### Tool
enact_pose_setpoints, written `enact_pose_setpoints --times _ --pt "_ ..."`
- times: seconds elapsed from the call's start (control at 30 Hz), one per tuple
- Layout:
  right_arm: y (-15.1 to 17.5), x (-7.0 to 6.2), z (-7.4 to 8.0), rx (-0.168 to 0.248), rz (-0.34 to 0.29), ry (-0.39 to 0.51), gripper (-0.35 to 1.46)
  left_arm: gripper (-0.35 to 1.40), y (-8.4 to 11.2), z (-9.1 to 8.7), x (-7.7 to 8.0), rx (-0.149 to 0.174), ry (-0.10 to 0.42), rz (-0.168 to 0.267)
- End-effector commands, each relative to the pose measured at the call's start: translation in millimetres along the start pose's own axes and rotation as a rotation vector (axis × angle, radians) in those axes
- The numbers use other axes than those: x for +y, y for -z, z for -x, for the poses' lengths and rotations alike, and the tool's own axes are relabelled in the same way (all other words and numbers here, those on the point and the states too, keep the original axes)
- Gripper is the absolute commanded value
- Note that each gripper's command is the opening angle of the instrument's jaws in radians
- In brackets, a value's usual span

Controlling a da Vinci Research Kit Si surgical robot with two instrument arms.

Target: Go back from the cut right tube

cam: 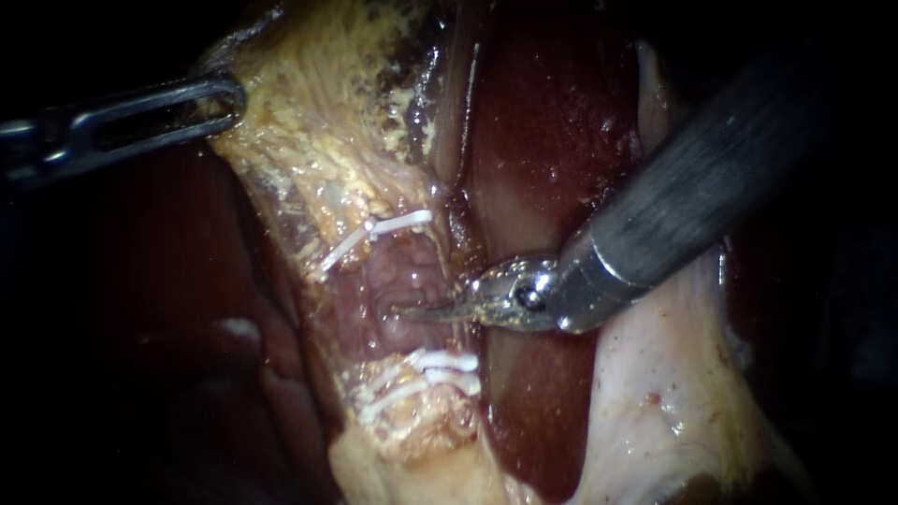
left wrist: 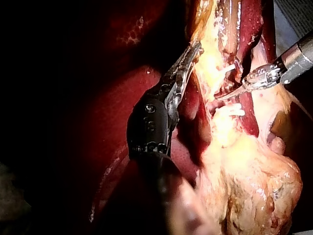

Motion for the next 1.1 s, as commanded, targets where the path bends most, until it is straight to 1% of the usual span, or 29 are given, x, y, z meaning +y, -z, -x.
enact_pose_setpoints --times 0.03,0.13,0.2,0.23,0.27,0.3,0.37,0.5,0.63,0.73,0.77,0.93,0.97,1.03,1.1 --pt "0.1 0.0 -0.1 0.011 0.001 0.0 -0.35 -0.35 0.0 0.0 0.0 0.0 0.0 0.0" --pt "0.3 -0.1 -0.2 0.039 -0.007 0.001 -0.35 -0.35 0.0 0.0 0.0 0.0 0.0 0.0" --pt "0.4 -0.2 -0.3 0.045 -0.01 0.001 -0.2 -0.35 0.0 -0.1 0.0 0.0 0.0 0.0" --pt "0.4 -0.2 -0.3 0.045 -0.01 0.001 -0.08 -0.35 0.0 -0.1 0.0 0.0 0.0 0.0" --pt "0.4 -0.2 -0.3 0.045 -0.01 -0.005 0.09 -0.35 0.0 -0.1 0.0 0.0 0.0 0.0" --pt "0.4 -0.2 -0.3 0.045 -0.01 -0.005 0.19 -0.35 0.0 -0.1 0.0 0.0 -0.001 0.0" --pt "0.4 -0.2 -0.3 0.045 -0.01 0.001 0.3 -0.35 0.0 -0.1 0.0 0.0 -0.001 0.0" --pt "0.3 -0.2 -0.2 0.045 -0.01 0.002 0.44 -0.35 0.0 -0.1 0.0 0.0 -0.001 0.0" --pt "0.3 -0.2 -0.2 0.047 -0.011 0.014 0.52 -0.35 0.0 -0.1 0.0 0.0 -0.001 0.0" --pt "0.3 -0.2 -0.2 0.052 -0.006 0.014 0.72 -0.35 0.0 -0.1 0.0 0.0 -0.001 0.0" --pt "0.3 -0.2 -0.2 0.053 -0.003 0.014 0.76 -0.35 0.0 -0.1 0.0 0.0 -0.001 0.0" --pt "0.3 -0.3 -0.2 0.053 -0.003 0.014 0.77 -0.35 0.0 -0.2 0.0 0.0 -0.001 0.0" --pt "0.3 -0.3 -0.2 0.053 -0.004 0.02 0.77 -0.35 0.0 -0.2 0.0 0.0 -0.001 0.001" --pt "0.4 -0.4 -0.2 0.052 -0.004 0.044 0.86 -0.35 0.0 -0.2 0.0 0.0 -0.001 0.001" --pt "0.7 -0.5 0.0 0.057 -0.004 0.099 0.93 -0.35 0.1 -0.2 0.0 -0.001 -0.001 0.001"
